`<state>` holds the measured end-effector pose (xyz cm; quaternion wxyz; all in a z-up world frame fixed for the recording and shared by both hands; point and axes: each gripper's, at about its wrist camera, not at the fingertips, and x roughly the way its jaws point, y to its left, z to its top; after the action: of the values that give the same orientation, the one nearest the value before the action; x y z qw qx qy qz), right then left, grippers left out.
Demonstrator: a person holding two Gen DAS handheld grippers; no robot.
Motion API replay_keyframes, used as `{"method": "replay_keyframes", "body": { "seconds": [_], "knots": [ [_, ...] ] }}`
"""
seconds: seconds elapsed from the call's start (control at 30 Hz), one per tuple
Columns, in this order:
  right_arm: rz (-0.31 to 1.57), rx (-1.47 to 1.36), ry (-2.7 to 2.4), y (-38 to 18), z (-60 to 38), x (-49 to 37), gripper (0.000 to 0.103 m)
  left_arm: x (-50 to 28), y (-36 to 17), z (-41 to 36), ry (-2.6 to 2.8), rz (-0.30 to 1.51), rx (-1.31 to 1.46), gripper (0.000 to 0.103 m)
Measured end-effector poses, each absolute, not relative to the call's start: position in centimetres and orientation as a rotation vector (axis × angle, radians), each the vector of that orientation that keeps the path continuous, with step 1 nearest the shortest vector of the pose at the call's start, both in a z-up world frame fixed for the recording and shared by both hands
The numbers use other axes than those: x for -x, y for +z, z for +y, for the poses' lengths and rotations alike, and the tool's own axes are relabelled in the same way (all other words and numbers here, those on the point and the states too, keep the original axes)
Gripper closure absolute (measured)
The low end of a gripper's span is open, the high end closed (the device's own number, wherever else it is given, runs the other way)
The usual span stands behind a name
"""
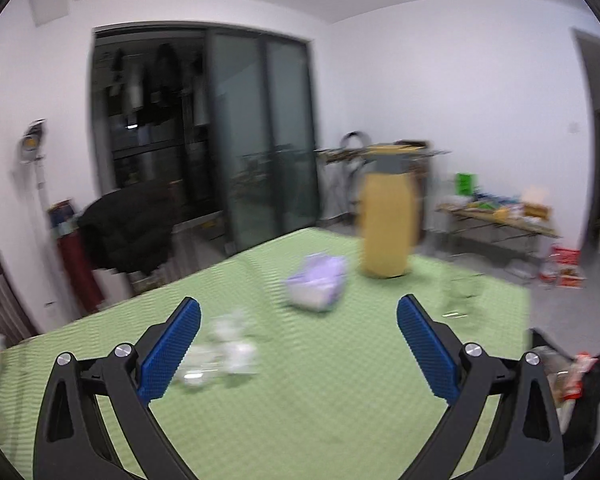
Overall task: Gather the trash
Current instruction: 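Withdraw both tools from the bag back over the table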
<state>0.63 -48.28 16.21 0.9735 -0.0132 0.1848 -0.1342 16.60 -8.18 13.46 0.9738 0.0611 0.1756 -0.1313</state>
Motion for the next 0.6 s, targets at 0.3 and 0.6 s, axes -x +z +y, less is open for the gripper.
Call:
{"method": "replay_keyframes", "body": {
  "seconds": [0.3,0.6],
  "knots": [
    [0.391,0.170,-0.082,16.2,-40.2,-9.7,0.027,-25.4,11.4,3.9,-0.176,0.538,0.105,0.007],
    [0.453,0.314,0.066,13.2,-32.6,-15.9,0.027,-32.7,2.5,9.0,-0.127,0.793,0.304,0.018]
  ]
}}
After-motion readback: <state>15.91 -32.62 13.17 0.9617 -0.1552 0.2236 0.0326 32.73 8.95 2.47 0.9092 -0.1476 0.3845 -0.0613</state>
